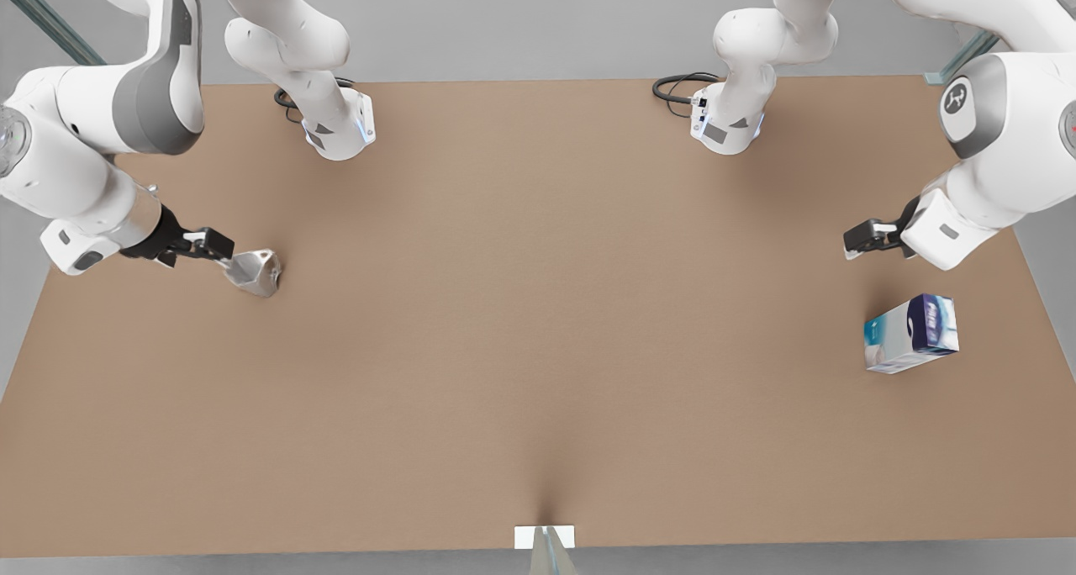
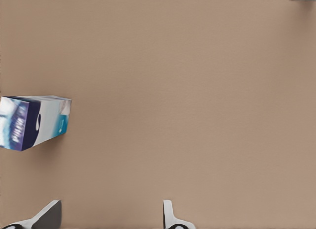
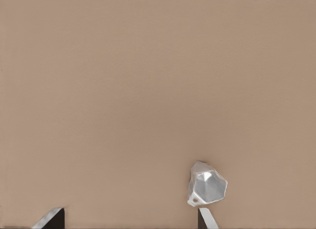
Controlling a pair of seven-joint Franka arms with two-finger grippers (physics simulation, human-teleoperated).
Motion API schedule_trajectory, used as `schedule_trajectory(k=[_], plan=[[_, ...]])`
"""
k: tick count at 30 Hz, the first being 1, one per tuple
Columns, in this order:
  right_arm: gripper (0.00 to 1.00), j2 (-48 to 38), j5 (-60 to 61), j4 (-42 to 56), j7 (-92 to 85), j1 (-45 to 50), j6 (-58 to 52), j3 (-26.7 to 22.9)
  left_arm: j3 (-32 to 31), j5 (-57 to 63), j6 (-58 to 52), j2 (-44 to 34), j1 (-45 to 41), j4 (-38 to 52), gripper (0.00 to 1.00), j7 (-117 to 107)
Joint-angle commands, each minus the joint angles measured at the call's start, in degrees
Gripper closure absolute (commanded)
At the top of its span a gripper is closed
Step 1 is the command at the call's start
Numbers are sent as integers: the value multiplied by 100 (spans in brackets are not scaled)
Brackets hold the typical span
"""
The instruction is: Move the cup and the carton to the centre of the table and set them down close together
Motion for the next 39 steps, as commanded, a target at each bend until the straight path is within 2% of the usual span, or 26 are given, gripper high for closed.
schedule_trajectory(k=[1, 6, 11, 13, 17, 23, 27, 33, 39], plan=[[0, -2, 8, 1, 0, -71, 2, 2, 0, 68, 0, 0, 10, 0, 0, -1], [0, 33, 105, -157, -97, -88, -174, 28, 9, 112, -70, 17, 10, -70, 0, 17], [0, -362, 79, -1651, 396, -115, 1003, 476, 27, 77, -79, -71, 19, -580, 0, -1], [0, -494, 79, -2081, 922, -132, 1136, 661, 27, 77, -79, -71, 80, -598, 0, 8], [0, -547, -158, -2768, 1151, -176, 1584, 371, 27, 103, -88, -62, 71, -598, 0, 60], [0, -503, -264, -3233, 624, -194, 2199, -209, 35, 103, -88, -44, 89, -598, 0, 60], [0, -512, -264, -3427, 448, -194, 2182, -314, 35, 103, -88, -27, 89, -598, 0, 60], [0, -397, -167, -3445, 439, -185, 2270, -262, 35, 112, -79, -18, 98, -589, 0, 69], [0, -81, -132, -3102, 483, -185, 2235, 72, 35, 112, -88, -9, 106, -615, 0, 8]])
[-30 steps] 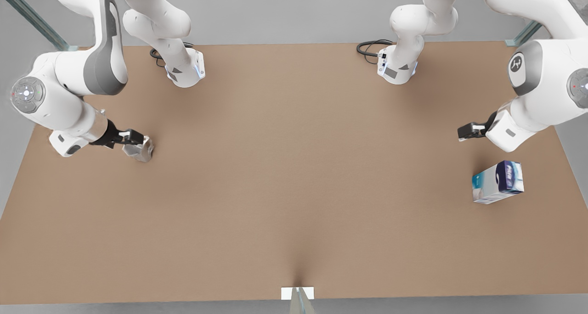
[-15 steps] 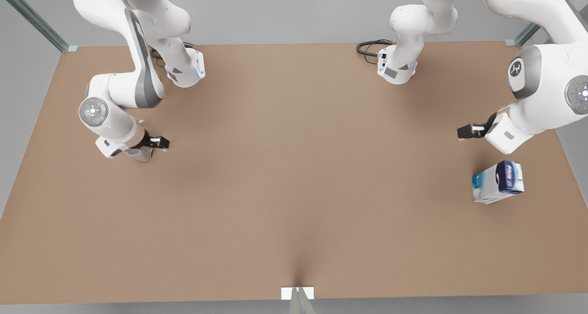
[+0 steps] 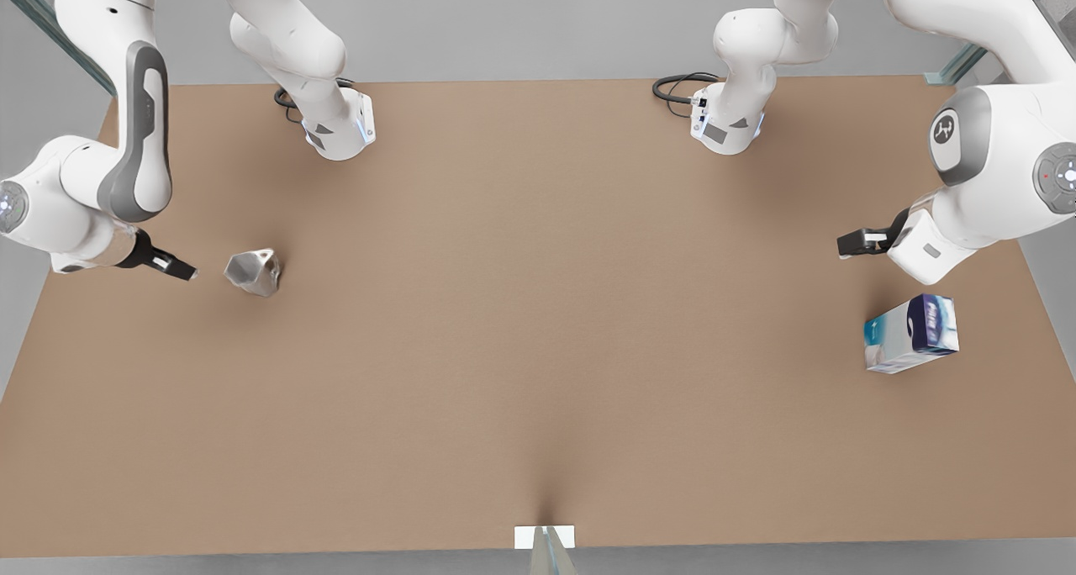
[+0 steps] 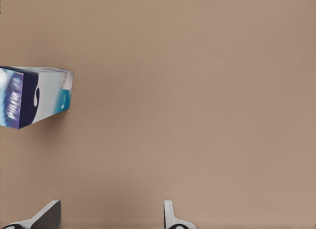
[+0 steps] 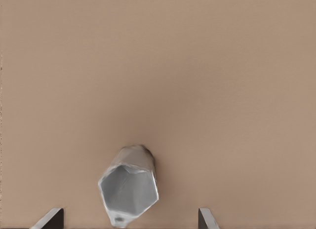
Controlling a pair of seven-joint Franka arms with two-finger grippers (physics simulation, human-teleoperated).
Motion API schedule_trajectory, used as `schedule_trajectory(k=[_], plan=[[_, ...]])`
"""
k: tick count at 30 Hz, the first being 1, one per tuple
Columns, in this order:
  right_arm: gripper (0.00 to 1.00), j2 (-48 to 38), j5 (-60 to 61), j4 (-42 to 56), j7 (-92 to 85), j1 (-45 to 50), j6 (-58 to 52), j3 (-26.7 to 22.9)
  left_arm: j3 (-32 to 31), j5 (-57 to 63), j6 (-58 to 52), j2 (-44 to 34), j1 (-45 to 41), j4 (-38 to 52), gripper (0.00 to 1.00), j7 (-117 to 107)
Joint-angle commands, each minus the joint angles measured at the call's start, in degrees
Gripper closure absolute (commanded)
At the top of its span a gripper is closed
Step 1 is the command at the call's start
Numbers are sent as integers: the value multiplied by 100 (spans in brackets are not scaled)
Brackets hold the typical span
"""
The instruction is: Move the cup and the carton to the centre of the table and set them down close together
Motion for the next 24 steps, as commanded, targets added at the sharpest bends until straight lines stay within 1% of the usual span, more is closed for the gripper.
schedule_trajectory(k=[1, 6, 18, 21, 24], plan=[[0, 5, 0, 2, 8, 1902, -6, 12, 0, 0, -1, 0, -10, 0, 0, 7], [0, 41, 9, 64, 26, 1885, -67, 197, 0, 0, -62, 0, -1, 0, 0, 7], [0, 76, 0, 37, 8, 1867, 20, 144, 0, 0, -194, -9, -1, 0, 0, 69], [0, 243, 0, -24, -27, 1867, 310, -58, 0, 9, -203, -9, -1, -9, 0, 69], [0, 410, 0, -191, -45, 1937, 741, -524, 0, 9, -229, -9, -1, -26, 0, 60]])
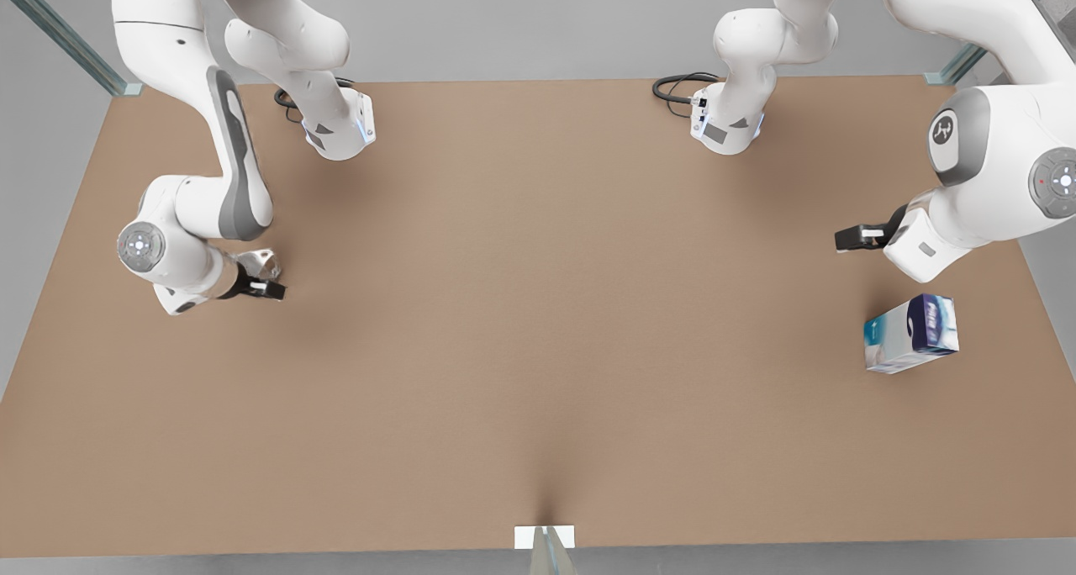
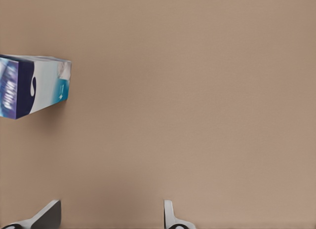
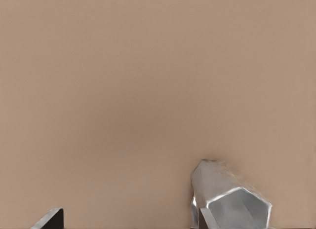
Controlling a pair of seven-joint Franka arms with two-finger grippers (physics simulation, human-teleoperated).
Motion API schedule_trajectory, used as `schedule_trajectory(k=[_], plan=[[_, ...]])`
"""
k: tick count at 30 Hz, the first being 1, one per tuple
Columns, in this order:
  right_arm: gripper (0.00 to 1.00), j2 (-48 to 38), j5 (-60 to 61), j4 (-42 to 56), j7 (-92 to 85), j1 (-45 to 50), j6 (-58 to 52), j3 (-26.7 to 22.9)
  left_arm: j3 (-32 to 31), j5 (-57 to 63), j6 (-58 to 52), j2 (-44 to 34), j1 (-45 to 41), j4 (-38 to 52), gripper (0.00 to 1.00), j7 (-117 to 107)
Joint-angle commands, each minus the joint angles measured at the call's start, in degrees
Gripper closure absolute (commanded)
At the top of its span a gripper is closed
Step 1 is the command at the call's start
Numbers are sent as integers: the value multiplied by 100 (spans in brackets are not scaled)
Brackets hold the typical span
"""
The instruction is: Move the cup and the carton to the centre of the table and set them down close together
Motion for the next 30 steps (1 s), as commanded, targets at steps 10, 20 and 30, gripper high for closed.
schedule_trajectory(k=[10, 20, 30], plan=[[0, 35, 193, -108, 208, 94, -211, -240, 0, 2, -18, -9, -8, 0, 0, 9], [0, 255, 158, -126, 814, 156, 89, -961, 0, 2, -26, -9, 1, -35, 0, 9], [0, 273, 501, -442, 1210, 129, 123, -917, 0, 2, -35, -27, 1, -53, 0, 17]])
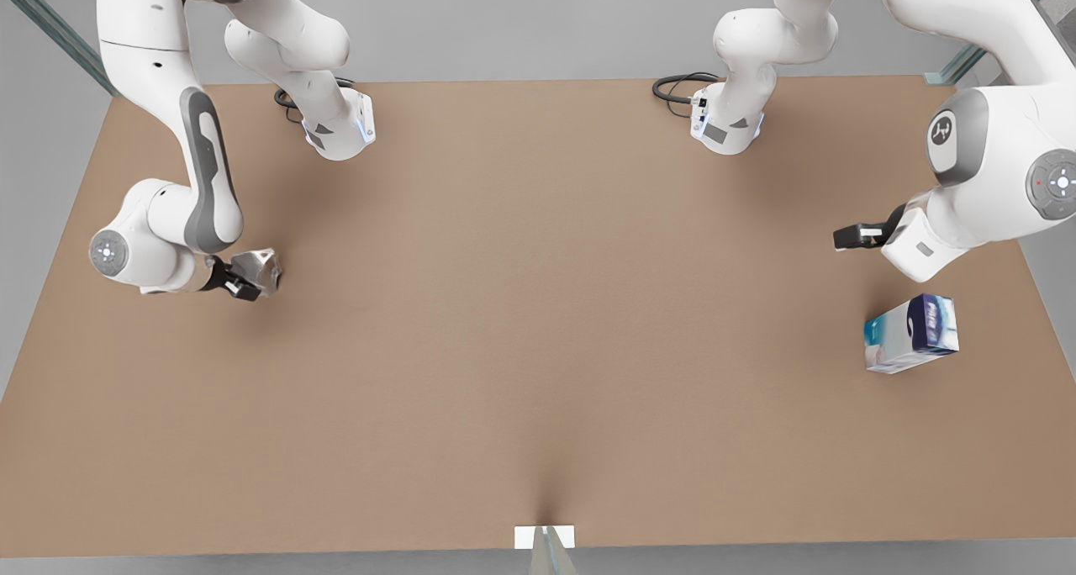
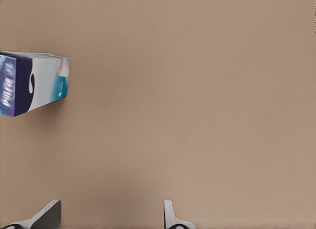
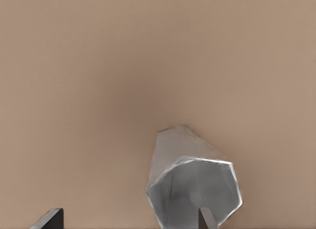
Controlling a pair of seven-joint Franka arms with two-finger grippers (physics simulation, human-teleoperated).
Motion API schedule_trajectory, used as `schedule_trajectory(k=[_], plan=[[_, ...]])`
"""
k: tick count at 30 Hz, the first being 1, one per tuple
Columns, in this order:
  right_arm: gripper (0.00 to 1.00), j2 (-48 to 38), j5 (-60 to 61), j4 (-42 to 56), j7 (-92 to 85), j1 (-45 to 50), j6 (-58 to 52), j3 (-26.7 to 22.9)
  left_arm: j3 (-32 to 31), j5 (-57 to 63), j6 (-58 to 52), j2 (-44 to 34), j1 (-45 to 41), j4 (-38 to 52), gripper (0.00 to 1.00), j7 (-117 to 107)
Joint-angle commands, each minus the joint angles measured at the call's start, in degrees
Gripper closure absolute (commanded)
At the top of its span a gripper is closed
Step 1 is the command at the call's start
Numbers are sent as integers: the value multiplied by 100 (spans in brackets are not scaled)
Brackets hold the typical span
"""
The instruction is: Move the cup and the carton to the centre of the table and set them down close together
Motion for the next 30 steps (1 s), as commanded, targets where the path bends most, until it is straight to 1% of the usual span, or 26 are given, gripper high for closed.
schedule_trajectory(k=[1, 3, 5, 7, 9, 13, 15, 21, 22, 26, 30], plan=[[0, -7, 0, -44, -9, -3, 44, 0, 0, 8, 0, -1, -7, 0, 0, -2], [0, -25, -26, -158, -282, 14, 202, 0, 0, 8, 9, -1, -7, -9, 0, -10], [0, -42, 0, -167, -238, 15, 123, 52, 0, 0, 0, -10, -7, -9, 0, -10], [0, -7, 211, -167, -238, 15, 202, 70, 0, 8, 0, -10, -7, -9, 0, -2], [0, 46, 211, -307, -308, 15, 501, 70, 0, 0, 9, -1, -7, -9, 0, -2], [0, 142, 211, -316, -519, 6, 730, 8, 0, 8, 0, 16, -7, -18, 0, -2], [0, 151, 194, -316, -536, -3, 730, -36, 0, 0, 0, 25, -7, -18, 0, -2], [0, 54, 150, -316, -475, -3, 273, -88, 0, 0, 0, 43, -7, -18, 0, -2], [0, 72, 114, -316, -475, -3, 281, -167, 0, 0, 9, 43, -7, -18, 0, -2], [0, 213, 123, -343, -475, 6, 413, -167, 0, 0, 0, 51, -7, -9, 0, -2], [0, 195, 123, -633, -528, 6, 800, -167, 0, 8, 9, 60, -7, -9, 0, -2]])
